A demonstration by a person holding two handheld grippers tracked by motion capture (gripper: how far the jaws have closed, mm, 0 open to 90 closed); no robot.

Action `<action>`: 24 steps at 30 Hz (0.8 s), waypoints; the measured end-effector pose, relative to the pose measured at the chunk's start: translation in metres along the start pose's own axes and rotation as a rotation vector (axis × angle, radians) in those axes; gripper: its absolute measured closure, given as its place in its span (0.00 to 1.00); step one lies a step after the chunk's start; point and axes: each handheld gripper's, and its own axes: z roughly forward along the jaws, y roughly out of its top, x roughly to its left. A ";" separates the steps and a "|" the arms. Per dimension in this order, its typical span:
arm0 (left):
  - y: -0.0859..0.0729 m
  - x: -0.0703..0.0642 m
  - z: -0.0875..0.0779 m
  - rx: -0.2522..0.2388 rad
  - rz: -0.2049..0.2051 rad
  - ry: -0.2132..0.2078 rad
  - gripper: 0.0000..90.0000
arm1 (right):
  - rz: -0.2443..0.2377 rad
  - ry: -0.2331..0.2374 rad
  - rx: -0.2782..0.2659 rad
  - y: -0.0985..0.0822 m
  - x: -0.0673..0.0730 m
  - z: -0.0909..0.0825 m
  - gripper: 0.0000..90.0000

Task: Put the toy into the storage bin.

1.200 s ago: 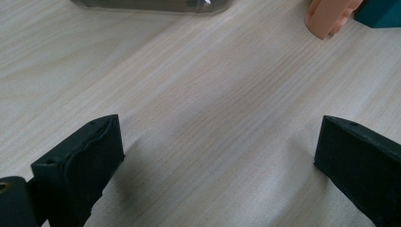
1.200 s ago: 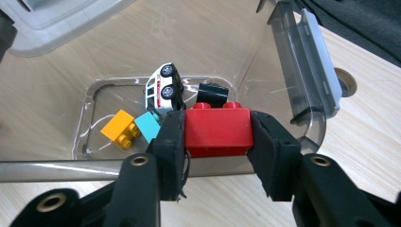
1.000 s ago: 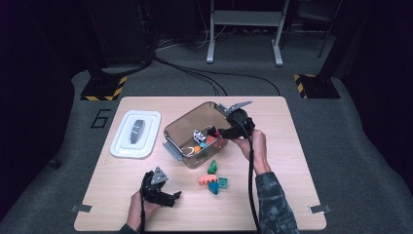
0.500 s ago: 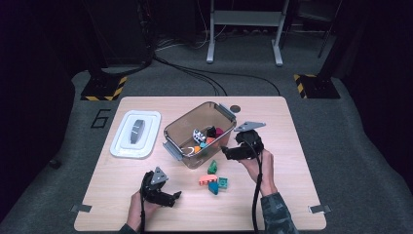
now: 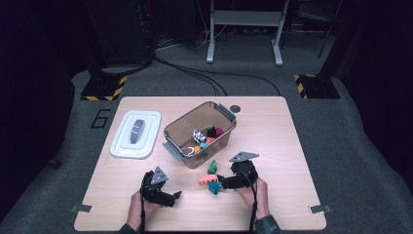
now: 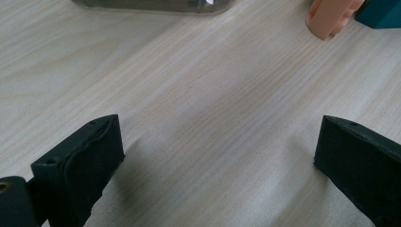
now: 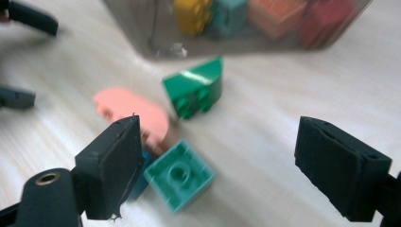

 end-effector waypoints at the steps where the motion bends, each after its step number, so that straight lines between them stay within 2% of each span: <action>1: 0.000 0.000 0.000 0.000 0.000 0.000 0.02 | 0.000 0.000 0.000 0.000 0.000 0.000 0.17; 2: 0.000 0.000 0.000 0.000 0.000 0.000 0.02 | -0.006 0.003 0.014 -0.008 0.003 0.005 0.18; 3: 0.000 0.000 0.000 0.000 0.000 0.000 0.02 | -0.006 0.003 0.014 -0.008 0.003 0.005 0.18; 4: 0.000 0.000 0.000 0.000 0.001 0.000 0.02 | 0.005 -0.018 0.030 -0.011 0.006 0.007 0.19; 5: 0.000 0.000 0.000 0.000 0.000 0.001 0.02 | -0.007 -0.015 0.031 -0.015 0.006 0.009 0.19; 6: 0.000 0.000 0.000 0.000 0.000 0.001 0.02 | 0.010 -0.029 0.055 -0.018 0.006 0.013 0.19; 9: 0.000 0.000 0.000 0.000 0.000 0.001 0.02 | 0.019 -0.034 0.048 -0.020 0.003 0.013 0.21; 13: 0.000 0.000 0.000 0.000 0.000 0.001 0.02 | 0.035 -0.113 0.051 -0.022 -0.007 0.009 0.24; 15: 0.000 0.000 0.000 0.000 0.000 0.001 0.02 | 0.046 -0.115 0.049 -0.022 -0.010 0.008 0.25; 16: 0.000 0.000 0.000 0.000 0.000 0.001 0.02 | 0.057 -0.133 0.033 -0.021 -0.012 0.006 0.26; 17: 0.000 0.000 0.000 0.000 0.000 0.001 0.02 | 0.057 -0.133 0.033 -0.021 -0.012 0.006 0.26; 21: 0.000 0.000 0.000 0.000 0.000 0.001 0.02 | -0.033 -0.063 0.015 -0.018 -0.008 0.008 0.31; 24: 0.000 0.000 0.000 0.000 -0.001 0.001 0.02 | -0.043 -0.043 0.031 -0.017 -0.006 0.017 0.33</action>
